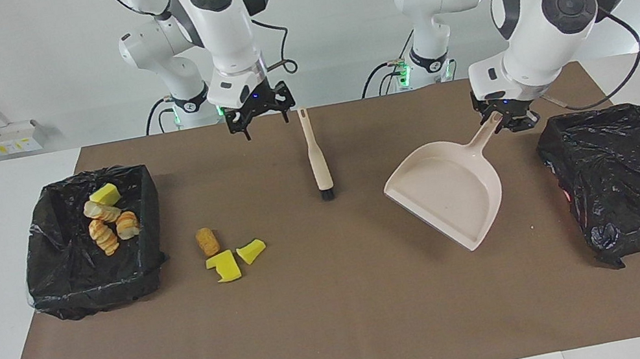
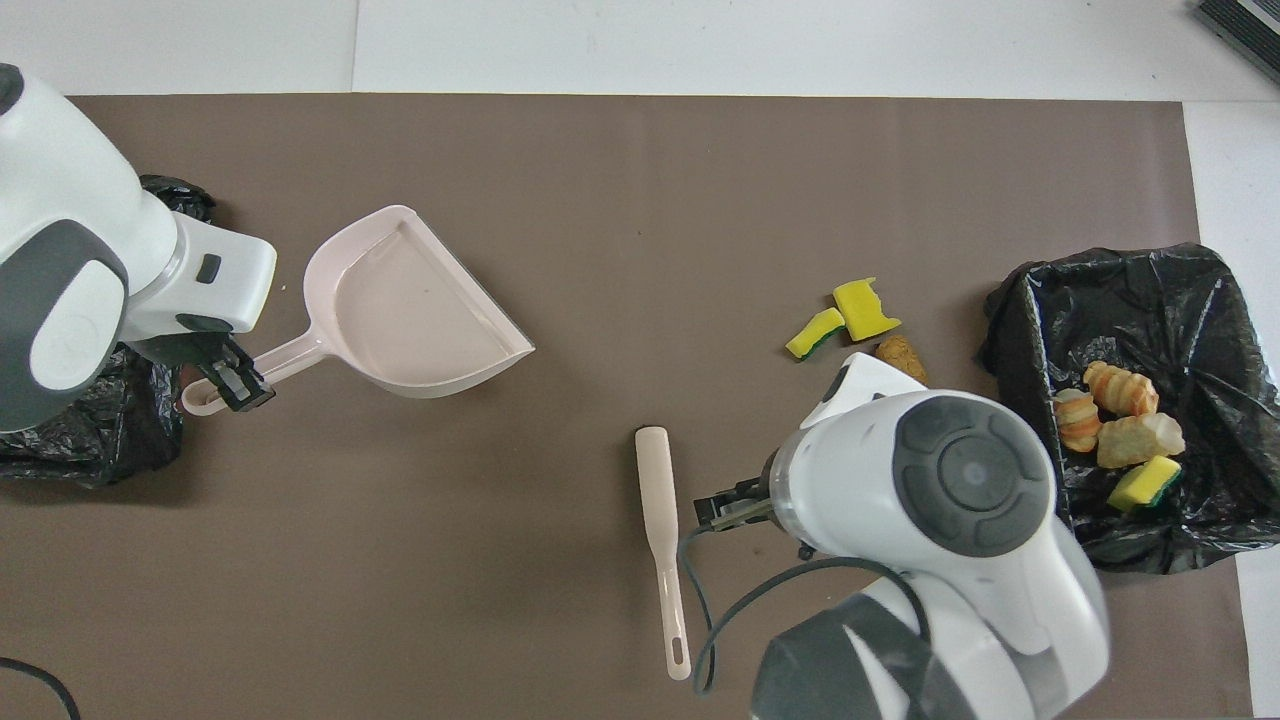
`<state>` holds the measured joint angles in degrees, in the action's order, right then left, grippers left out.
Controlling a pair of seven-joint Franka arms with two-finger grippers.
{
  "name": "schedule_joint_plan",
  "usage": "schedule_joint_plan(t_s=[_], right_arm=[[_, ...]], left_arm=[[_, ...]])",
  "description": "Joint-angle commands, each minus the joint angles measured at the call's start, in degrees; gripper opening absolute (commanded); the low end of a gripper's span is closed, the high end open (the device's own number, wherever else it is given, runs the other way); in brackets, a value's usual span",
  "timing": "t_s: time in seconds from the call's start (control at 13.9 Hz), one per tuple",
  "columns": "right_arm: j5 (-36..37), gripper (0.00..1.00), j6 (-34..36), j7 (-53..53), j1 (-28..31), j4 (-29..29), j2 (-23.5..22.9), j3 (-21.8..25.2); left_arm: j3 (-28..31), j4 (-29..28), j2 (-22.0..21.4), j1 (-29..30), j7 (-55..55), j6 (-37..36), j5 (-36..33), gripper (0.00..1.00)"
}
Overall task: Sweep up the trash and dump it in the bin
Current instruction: 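Lift the dustpan with the left gripper while the right gripper reaches the brush, then grasp the brush with the right gripper while the left gripper lowers the dustpan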
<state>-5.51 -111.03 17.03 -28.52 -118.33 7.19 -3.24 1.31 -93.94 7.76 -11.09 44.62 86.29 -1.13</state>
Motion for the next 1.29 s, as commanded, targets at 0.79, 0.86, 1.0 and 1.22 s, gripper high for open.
schedule_joint_plan(t_s=[0.79,0.86,1.0,1.22], right_arm=[[-9.78,1.00,-13.24,27.17,-13.92,-15.00,-4.63,0.07],[-9.26,1.00,-14.73,27.18,-14.89,-15.09,-5.86,0.07],[-8.29,0.93,-15.80,26.83,-16.39,-15.26,-6.66,0.16],[-5.30,0.84,-15.01,26.91,-16.31,-15.26,-6.66,0.16]], left_arm=[[-0.70,-4.23,-2.40,8.01,19.36,6.43,-0.89,0.00],[-0.70,-5.88,-2.92,7.92,19.36,7.48,-0.98,0.00],[-0.70,-12.98,-6.69,7.92,20.24,13.34,-1.76,0.00],[-0.70,-16.62,-8.46,7.48,21.91,16.98,-3.62,0.00]])
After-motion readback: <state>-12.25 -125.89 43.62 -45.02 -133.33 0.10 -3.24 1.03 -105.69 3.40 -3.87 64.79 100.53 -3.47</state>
